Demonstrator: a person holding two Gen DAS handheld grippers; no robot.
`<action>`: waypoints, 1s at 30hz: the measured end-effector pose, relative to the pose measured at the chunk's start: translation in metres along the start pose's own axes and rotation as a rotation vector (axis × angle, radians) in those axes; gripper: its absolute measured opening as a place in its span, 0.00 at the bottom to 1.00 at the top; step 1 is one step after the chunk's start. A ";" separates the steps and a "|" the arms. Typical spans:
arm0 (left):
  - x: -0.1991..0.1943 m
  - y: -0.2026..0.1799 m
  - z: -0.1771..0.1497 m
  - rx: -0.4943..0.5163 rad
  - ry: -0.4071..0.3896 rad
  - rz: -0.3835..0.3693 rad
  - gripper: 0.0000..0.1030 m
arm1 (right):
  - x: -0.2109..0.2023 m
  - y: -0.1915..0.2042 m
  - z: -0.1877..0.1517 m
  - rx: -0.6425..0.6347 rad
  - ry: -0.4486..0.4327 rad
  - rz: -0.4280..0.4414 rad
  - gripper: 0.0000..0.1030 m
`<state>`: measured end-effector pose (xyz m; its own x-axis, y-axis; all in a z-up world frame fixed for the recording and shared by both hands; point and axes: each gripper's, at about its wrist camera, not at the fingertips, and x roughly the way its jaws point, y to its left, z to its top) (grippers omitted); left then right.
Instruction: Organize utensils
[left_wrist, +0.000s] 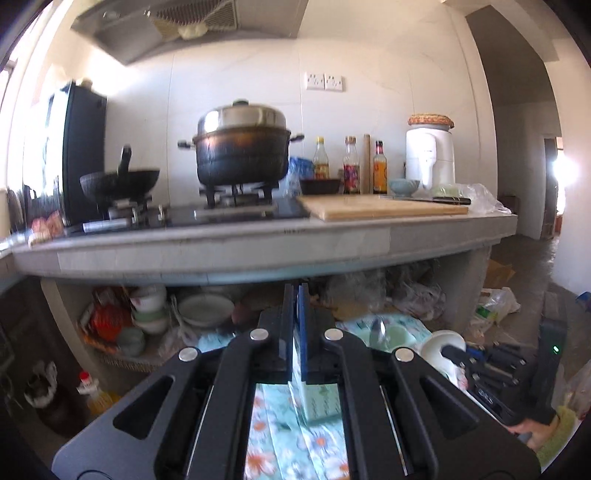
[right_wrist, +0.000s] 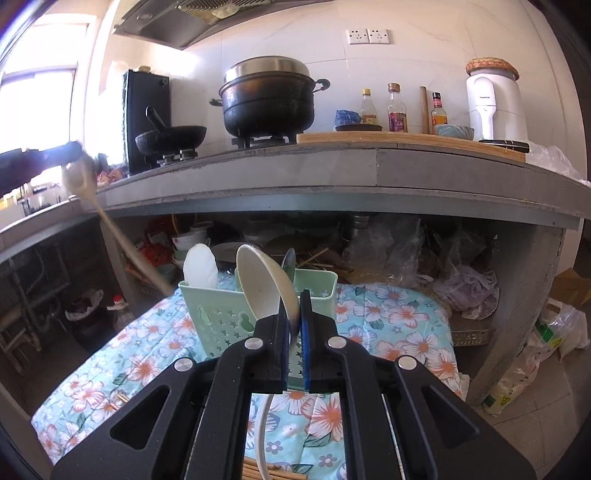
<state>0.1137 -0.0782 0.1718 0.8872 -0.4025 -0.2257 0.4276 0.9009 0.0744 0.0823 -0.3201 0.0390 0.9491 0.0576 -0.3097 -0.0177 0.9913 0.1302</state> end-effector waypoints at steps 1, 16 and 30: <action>0.005 -0.003 0.006 0.018 -0.007 0.011 0.01 | 0.000 -0.001 0.001 0.005 -0.003 0.003 0.05; 0.118 -0.045 -0.020 0.212 0.143 0.120 0.01 | -0.008 -0.025 0.000 0.072 -0.030 0.028 0.05; 0.142 -0.012 -0.048 -0.080 0.231 -0.050 0.24 | -0.004 -0.041 0.000 0.128 -0.017 0.033 0.05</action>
<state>0.2265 -0.1388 0.0922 0.7980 -0.4077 -0.4439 0.4472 0.8943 -0.0174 0.0789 -0.3611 0.0355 0.9539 0.0870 -0.2872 -0.0099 0.9657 0.2596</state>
